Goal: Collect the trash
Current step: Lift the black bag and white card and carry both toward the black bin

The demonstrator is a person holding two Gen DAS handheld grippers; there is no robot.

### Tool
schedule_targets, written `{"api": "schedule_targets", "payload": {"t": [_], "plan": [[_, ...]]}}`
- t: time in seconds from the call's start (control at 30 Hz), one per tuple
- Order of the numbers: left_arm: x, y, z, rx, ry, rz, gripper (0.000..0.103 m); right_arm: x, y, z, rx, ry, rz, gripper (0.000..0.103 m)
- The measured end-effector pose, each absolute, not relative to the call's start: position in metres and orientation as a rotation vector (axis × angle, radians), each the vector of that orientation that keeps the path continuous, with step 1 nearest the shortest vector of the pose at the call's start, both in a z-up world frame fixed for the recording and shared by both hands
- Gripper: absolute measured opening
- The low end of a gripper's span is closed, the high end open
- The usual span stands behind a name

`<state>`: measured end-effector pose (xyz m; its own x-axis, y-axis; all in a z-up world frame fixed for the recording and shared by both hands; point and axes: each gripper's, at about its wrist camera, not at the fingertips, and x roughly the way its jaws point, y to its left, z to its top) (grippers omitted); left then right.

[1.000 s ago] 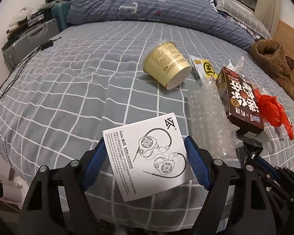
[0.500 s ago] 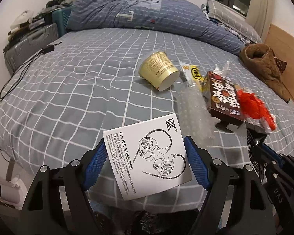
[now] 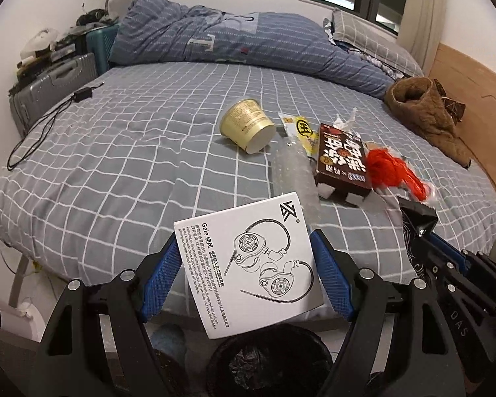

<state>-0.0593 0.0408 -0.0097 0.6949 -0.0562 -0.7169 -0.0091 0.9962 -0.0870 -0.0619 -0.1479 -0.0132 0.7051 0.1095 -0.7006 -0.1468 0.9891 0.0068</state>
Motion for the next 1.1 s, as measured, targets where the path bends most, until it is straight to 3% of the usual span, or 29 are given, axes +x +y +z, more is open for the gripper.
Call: {"api": "schedule_targets", "payload": {"t": [1.1], "plan": [[-0.16,0.039,-0.027,-0.054,0.87,-0.037,0.076,-0.159,-0.155,-0.034,-0.063,0.847,0.113,0.015]]}}
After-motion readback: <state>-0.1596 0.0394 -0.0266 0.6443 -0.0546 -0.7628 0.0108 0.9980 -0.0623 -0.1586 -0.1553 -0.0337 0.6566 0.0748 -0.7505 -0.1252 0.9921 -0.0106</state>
